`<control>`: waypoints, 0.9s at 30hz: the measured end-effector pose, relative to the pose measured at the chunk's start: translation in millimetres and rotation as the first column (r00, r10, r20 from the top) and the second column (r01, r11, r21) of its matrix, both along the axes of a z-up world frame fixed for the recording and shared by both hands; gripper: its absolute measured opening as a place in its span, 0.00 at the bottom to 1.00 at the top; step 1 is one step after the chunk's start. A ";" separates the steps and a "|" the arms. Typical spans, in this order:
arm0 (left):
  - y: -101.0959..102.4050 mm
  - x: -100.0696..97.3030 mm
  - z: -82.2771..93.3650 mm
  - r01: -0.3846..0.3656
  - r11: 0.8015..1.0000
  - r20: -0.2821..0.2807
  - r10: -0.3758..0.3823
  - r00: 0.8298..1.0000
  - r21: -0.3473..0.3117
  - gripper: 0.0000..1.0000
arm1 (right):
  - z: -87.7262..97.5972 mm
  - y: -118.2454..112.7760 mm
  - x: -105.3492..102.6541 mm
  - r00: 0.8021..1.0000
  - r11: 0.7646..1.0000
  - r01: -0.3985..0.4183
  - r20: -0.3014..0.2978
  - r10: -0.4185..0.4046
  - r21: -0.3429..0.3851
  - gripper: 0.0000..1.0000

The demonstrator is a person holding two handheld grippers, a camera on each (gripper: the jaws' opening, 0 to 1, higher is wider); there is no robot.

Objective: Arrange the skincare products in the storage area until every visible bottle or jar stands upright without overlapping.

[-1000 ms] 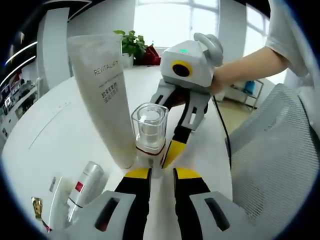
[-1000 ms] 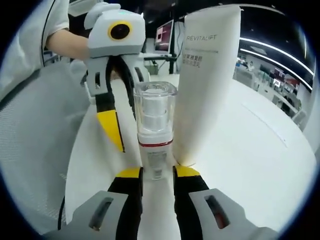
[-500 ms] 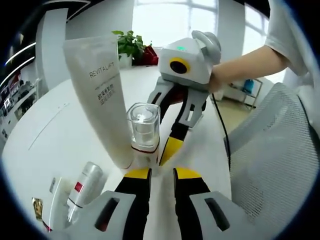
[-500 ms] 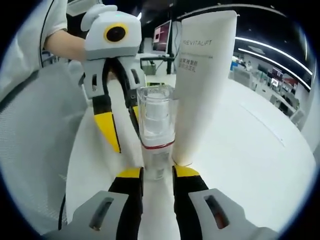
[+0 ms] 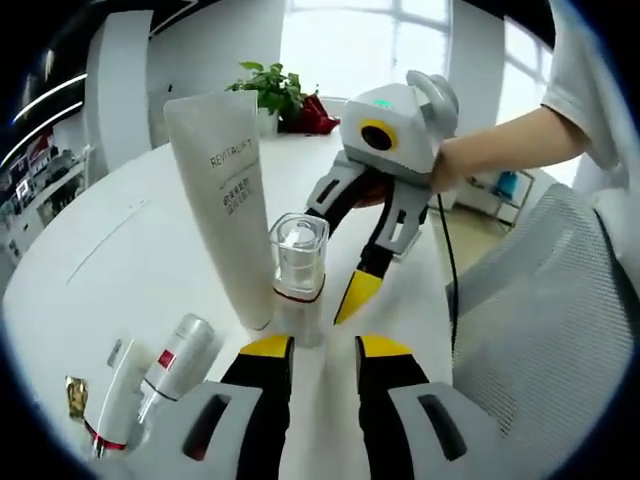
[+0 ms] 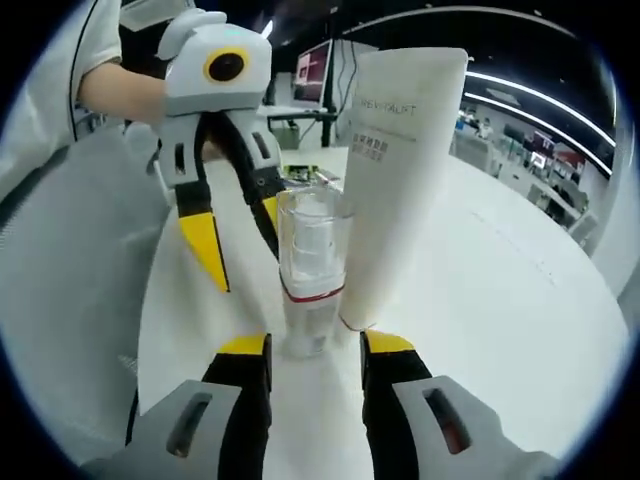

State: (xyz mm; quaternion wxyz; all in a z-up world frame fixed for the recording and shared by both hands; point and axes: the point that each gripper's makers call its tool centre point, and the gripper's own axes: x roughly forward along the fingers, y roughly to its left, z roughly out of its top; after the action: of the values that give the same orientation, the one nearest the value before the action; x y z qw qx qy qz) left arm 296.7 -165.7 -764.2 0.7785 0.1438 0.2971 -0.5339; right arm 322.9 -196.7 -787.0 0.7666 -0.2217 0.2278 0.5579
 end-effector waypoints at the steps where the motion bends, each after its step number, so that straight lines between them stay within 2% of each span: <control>1: 0.8 -0.7 2.1 -0.009 1.000 0.001 0.009 1.000 -0.002 0.21 | 0.2 -1.2 0.4 1.000 1.000 0.006 0.000 -0.006 0.004 0.35; 5: 7.8 -0.8 9.4 -0.058 0.998 -0.003 0.058 0.998 -0.030 0.27 | 3.5 -6.0 0.1 0.999 0.999 0.036 0.001 -0.036 0.015 0.37; 6: 9.0 2.5 15.0 -0.102 0.993 0.003 0.102 0.995 -0.058 0.31 | 3.9 -7.3 0.5 0.999 0.999 0.043 0.000 -0.043 0.018 0.37; 8: 13.3 1.6 21.4 -0.138 0.987 -0.010 0.138 0.990 -0.076 0.36 | 8.5 -8.8 -0.4 0.998 0.998 0.061 0.001 -0.061 0.028 0.39; 13: 28.5 1.2 27.9 -0.215 0.973 -0.015 0.215 0.977 -0.087 0.44 | 23.0 -10.4 -8.4 0.995 0.993 0.101 -0.004 -0.101 0.057 0.43; 15: 34.8 0.2 33.4 -0.255 0.961 -0.015 0.254 0.967 -0.106 0.45 | 29.3 -8.7 -14.5 0.992 0.990 0.123 -0.017 -0.122 0.069 0.46; 16: 39.1 -0.1 36.7 -0.294 0.947 -0.035 0.292 0.956 -0.126 0.45 | 33.2 -7.9 -18.4 0.991 0.989 0.130 -0.017 -0.129 0.075 0.47; 19: 50.4 -2.2 41.2 -0.349 0.926 -0.053 0.345 0.937 -0.146 0.48 | 38.0 -8.9 -24.3 0.989 0.985 0.150 -0.023 -0.149 0.087 0.50; 23: 63.9 -7.5 43.8 -0.394 0.907 -0.070 0.388 0.919 -0.149 0.55 | 41.4 -12.7 -30.7 0.983 0.978 0.182 -0.033 -0.179 0.105 0.55; 27: 75.0 -16.0 52.5 -0.456 0.872 -0.090 0.447 0.890 -0.176 0.60 | 42.3 -18.0 -35.2 0.977 0.971 0.212 -0.041 -0.209 0.111 0.60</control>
State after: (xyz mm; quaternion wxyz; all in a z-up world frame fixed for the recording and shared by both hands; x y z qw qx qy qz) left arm 280.7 -90.6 -711.7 0.8846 -0.0178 0.2875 -0.3668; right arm 287.7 -214.7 -744.7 0.8294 -0.1439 0.2288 0.4889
